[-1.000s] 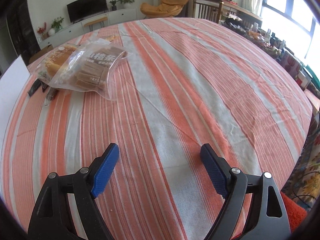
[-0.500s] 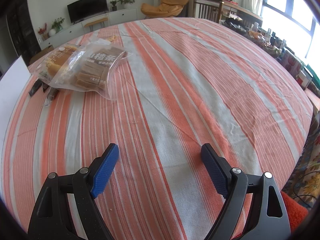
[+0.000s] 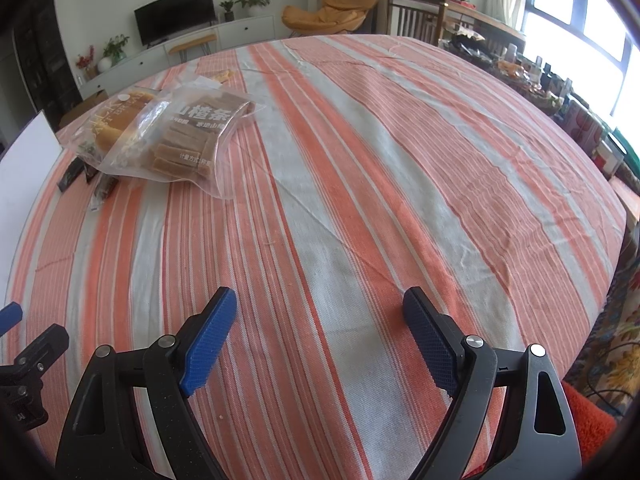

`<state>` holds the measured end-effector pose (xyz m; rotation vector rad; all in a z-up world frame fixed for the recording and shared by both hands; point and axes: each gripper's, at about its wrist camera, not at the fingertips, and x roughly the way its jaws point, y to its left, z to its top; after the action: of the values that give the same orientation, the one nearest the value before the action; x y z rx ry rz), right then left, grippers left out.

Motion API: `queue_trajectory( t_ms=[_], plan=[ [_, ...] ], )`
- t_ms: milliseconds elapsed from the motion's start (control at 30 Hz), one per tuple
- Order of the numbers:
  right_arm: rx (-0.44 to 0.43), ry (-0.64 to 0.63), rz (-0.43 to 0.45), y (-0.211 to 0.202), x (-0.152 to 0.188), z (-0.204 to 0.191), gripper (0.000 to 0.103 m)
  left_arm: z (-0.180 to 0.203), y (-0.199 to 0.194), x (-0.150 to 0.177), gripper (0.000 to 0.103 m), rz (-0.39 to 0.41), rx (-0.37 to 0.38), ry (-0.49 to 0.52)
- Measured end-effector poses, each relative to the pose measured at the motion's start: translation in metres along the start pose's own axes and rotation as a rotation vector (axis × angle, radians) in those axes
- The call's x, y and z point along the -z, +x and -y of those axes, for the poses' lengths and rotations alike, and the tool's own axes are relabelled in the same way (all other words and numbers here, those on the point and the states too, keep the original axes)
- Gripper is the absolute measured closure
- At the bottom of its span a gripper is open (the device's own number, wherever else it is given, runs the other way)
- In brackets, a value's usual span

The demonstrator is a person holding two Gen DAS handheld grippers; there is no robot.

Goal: Organize snacks

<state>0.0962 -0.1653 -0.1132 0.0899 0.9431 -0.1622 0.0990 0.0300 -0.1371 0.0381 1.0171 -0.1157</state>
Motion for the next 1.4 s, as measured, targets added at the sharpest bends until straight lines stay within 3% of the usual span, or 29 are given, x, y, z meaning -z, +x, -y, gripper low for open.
queue_trajectory(
  t_ms=[167,333,433,700,833,933,1033,1167,1200,1233,1267,1333,1400],
  plan=[
    [0.001,0.001,0.002,0.000,0.000,0.000,0.015,-0.003,-0.002,0.006,0.000,0.030,-0.006,0.014],
    [0.002,0.002,0.003,-0.001,0.000,0.000,0.015,-0.015,-0.004,-0.008,0.000,-0.011,0.022,-0.021],
    [0.002,0.002,0.003,-0.001,0.000,0.000,0.015,-0.028,-0.016,-0.032,0.000,0.022,0.048,-0.108],
    [0.001,0.002,0.003,0.000,-0.001,0.000,0.015,-0.061,-0.018,-0.138,0.001,0.112,-0.020,-0.245],
    [0.001,0.002,0.003,0.000,-0.001,0.000,0.015,-0.063,0.021,-0.196,0.006,0.045,0.030,-0.178],
    [0.001,0.002,0.003,0.000,-0.001,0.000,0.014,-0.058,0.051,-0.221,0.009,-0.001,0.027,-0.108],
    [0.001,0.002,0.004,0.000,-0.001,0.000,0.014,-0.050,0.076,-0.229,0.009,-0.024,0.030,-0.026],
    [0.002,0.003,0.004,0.000,-0.001,-0.001,0.014,-0.050,0.100,-0.220,0.011,-0.082,0.040,-0.022],
    [0.001,0.003,0.004,0.000,-0.001,0.000,0.014,-0.053,0.101,-0.219,0.027,-0.077,0.070,-0.029],
    [0.002,0.004,0.005,0.000,-0.001,0.000,0.014,-0.056,0.099,-0.217,0.052,-0.065,0.100,-0.041],
    [0.003,0.005,0.006,0.000,-0.001,0.000,0.013,-0.058,0.095,-0.215,0.056,-0.056,0.110,-0.058],
    [0.005,0.008,0.007,0.000,-0.002,0.001,0.013,-0.064,0.086,-0.207,0.080,-0.038,0.107,-0.088],
    [0.007,0.009,0.008,-0.001,-0.001,0.000,0.013,-0.066,0.078,-0.198,0.092,-0.044,0.095,-0.122]
  ],
)
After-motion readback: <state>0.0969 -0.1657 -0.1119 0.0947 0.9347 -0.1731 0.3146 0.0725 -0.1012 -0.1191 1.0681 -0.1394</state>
